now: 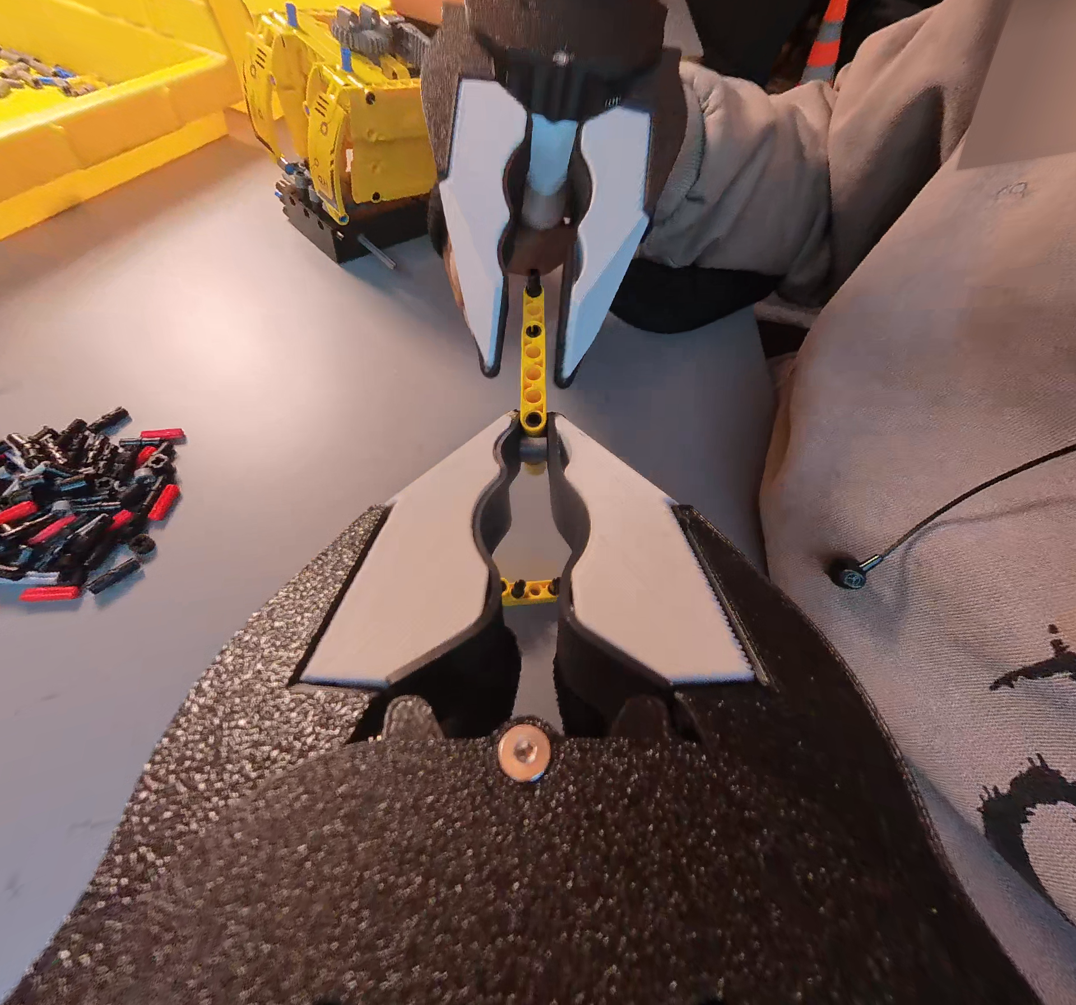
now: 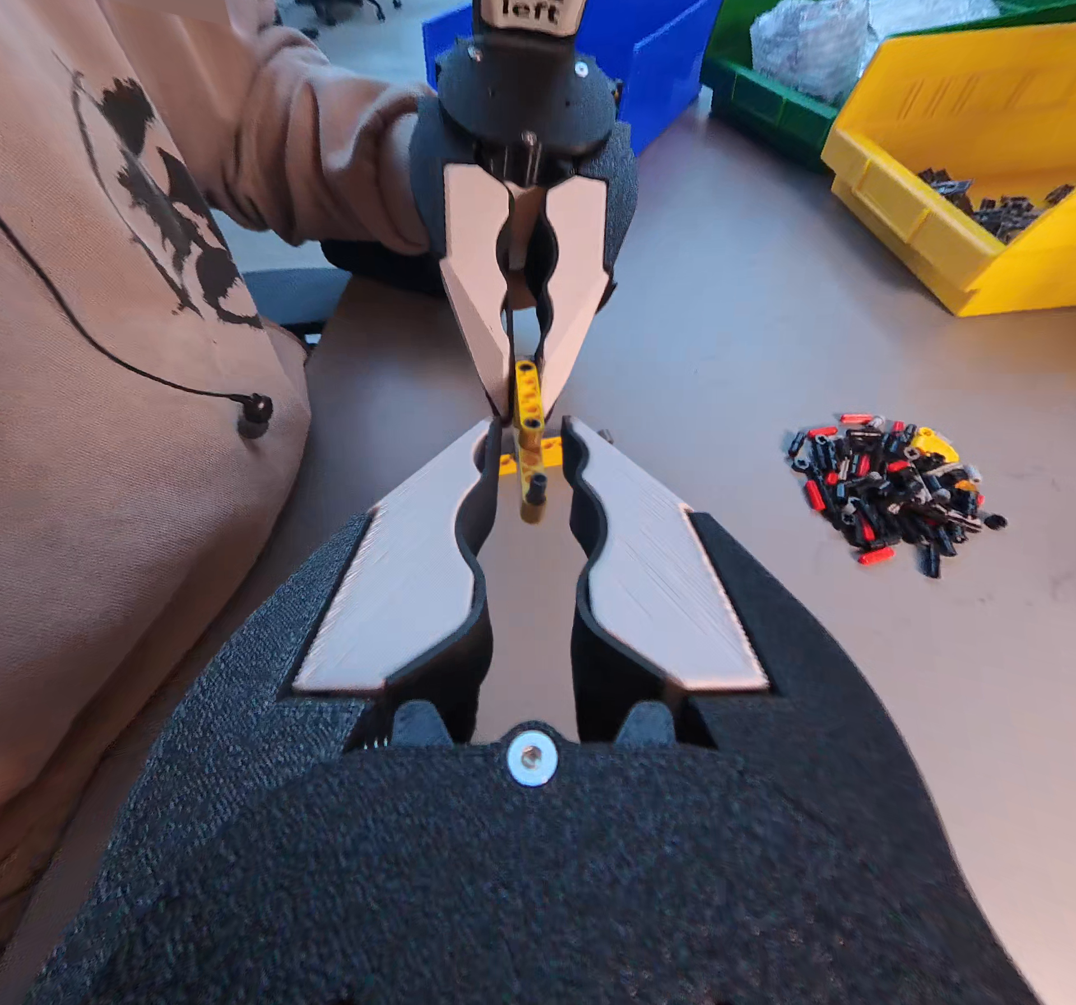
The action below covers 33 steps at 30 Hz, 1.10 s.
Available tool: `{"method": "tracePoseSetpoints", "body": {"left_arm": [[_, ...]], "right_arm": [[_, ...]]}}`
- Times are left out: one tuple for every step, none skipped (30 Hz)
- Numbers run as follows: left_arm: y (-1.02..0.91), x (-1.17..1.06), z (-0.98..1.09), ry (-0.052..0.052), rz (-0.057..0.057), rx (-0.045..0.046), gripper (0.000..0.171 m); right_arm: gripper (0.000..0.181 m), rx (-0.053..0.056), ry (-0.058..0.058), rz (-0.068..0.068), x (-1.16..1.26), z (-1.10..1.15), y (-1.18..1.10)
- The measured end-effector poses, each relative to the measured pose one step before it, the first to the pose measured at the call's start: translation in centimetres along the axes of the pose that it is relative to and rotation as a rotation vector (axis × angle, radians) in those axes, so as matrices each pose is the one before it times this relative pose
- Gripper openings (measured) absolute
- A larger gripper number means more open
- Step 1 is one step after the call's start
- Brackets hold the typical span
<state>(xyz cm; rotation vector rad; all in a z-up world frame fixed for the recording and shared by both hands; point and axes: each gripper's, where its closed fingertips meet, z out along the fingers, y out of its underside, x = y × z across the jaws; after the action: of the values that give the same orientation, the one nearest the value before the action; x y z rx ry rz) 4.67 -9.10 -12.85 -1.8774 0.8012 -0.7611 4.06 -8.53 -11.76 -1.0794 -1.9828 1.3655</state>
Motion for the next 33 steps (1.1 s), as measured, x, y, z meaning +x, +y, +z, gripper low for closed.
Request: {"method": "tracePoseSetpoints", "body": {"left_arm": [[-0.057,-0.023,-0.046,0.0023,-0.0100,0.00869,0.006],[0.115,0.057,-0.042,0.0074,0.0039,-0.00324,0.006],[0.069,0.034,-0.055,0.0034,-0.0016,-0.00264,0.006],[0.013,0.074,-0.037,0.0058,-0.0054,0.00029,0.006],[0.030,0.153,-0.003,0.0140,-0.0089,0.00017,0.007],[0.066,0.097,0.088,0.0095,-0.0075,0.00089,0.006],[0.080,0.021,0.169,0.0020,-0.0013,0.00020,0.006],[0.068,0.017,0.181,0.0025,-0.0019,0.00053,0.006],[-0.202,-0.010,0.073,0.0030,-0.0057,0.02021,0.006],[-0.502,-0.058,-0.104,0.0058,-0.0197,0.04180,0.006],[-0.743,-0.088,-0.212,0.0098,-0.0349,0.05454,0.007],[-0.744,-0.135,-0.233,0.0049,-0.0328,0.05467,0.006],[-0.756,-0.131,-0.272,0.0023,-0.0218,0.05498,0.006],[-0.592,0.153,-0.202,0.0187,-0.0177,0.04050,0.006],[-0.270,0.063,-0.068,0.0072,-0.0106,0.01779,0.006],[-0.017,-0.125,0.050,-0.0109,0.0062,0.00214,0.006],[0.144,0.031,0.157,-0.0021,0.0100,-0.00747,0.006],[0.016,0.001,0.156,-0.0031,-0.0035,0.00055,0.006],[-0.045,0.025,0.103,0.0004,-0.0084,0.00709,0.007],[-0.082,-0.038,0.038,-0.0031,-0.0092,0.00738,0.007],[0.051,-0.047,-0.032,-0.0017,-0.0015,-0.00457,0.007],[0.045,-0.070,-0.133,-0.0007,0.0013,-0.00801,0.014],[-0.100,-0.169,-0.241,-0.0069,-0.0006,-0.00097,0.021],[-0.101,-0.098,-0.270,-0.0028,0.0037,-0.00098,0.024],[0.032,0.021,-0.226,0.0013,0.0112,-0.01119,0.024],[0.080,0.077,-0.147,0.0011,0.0168,-0.01438,0.022],[0.065,0.119,-0.091,0.0036,0.0173,-0.01365,0.017],[0.097,0.079,-0.011,0.0015,0.0125,-0.01428,0.012],[0.136,-0.136,0.000,-0.0110,0.0125,-0.01391,0.009],[0.122,-0.097,-0.012,-0.0062,0.0098,-0.00977,0.008],[0.129,0.082,0.007,0.0070,-0.0001,-0.00906,0.007],[0.114,0.084,-0.008,0.0090,-0.0051,-0.00496,0.007],[0.074,0.018,-0.020,0.0037,-0.0046,-0.00045,0.007]], "right_arm": [[0.013,-0.0044,0.0031,-0.0059,0.043,0.172,0.185],[0.008,0.0174,-0.0165,0.0053,-0.238,0.080,-0.219],[0.007,0.0015,-0.0109,0.0113,-0.105,0.072,-0.020],[0.007,0.0086,-0.0064,0.0045,-0.050,0.024,-0.047],[0.007,0.0145,-0.0077,0.0085,-0.030,0.001,-0.122],[0.007,0.0221,-0.0084,0.0156,-0.040,0.063,-0.242],[0.007,0.0239,-0.0037,0.0134,0.020,0.116,-0.337],[0.007,0.0155,-0.0012,0.0082,0.027,0.188,-0.253],[0.007,0.0190,0.0001,0.0077,0.040,0.098,-0.310],[0.007,0.0313,0.0044,0.0118,0.161,-0.072,-0.490],[0.008,0.0445,0.0071,0.0205,0.252,-0.223,-0.627],[0.011,0.0424,0.0061,0.0233,0.260,-0.302,-0.639],[0.016,0.0215,-0.0008,0.0176,0.160,-0.239,-0.305],[0.017,0.0081,0.0082,0.0077,0.249,-0.171,-0.069],[0.017,0.0186,0.0106,0.0025,0.180,-0.116,-0.180],[0.014,0.0204,-0.0059,0.0046,-0.119,-0.049,-0.277],[0.009,0.0168,-0.0021,0.0029,-0.084,0.041,-0.294],[0.008,0.0005,0.0033,-0.0049,-0.010,0.084,-0.076],[0.007,-0.0012,-0.0062,0.0023,-0.065,0.011,-0.063],[0.007,-0.0003,-0.0003,0.0079,0.044,-0.027,-0.087],[0.007,-0.0093,0.0003,0.0115,0.064,-0.025,0.066],[0.007,-0.0202,-0.0041,0.0041,0.029,-0.021,0.245],[0.007,-0.0148,0.0062,-0.0032,0.104,-0.063,0.214],[0.007,-0.0197,0.0054,0.0044,0.115,-0.040,0.278],[0.007,-0.0304,-0.0081,0.0086,-0.059,0.046,0.462],[0.007,-0.0200,0.0062,-0.0034,0.099,0.104,0.365],[0.007,-0.0209,-0.0020,-0.0001,-0.039,0.187,0.377],[0.007,-0.0194,-0.0132,0.0056,-0.207,0.224,0.337],[0.007,-0.0101,-0.0065,0.0009,-0.145,0.198,0.187],[0.007,-0.0051,0.0066,-0.0029,0.110,0.056,0.104],[0.007,-0.0095,-0.0061,0.0059,-0.062,0.057,0.139],[0.007,-0.0054,-0.0071,0.0022,-0.118,0.039,0.099],[0.007,-0.0009,0.0001,-0.0043,-0.039,0.044,0.072]]}}
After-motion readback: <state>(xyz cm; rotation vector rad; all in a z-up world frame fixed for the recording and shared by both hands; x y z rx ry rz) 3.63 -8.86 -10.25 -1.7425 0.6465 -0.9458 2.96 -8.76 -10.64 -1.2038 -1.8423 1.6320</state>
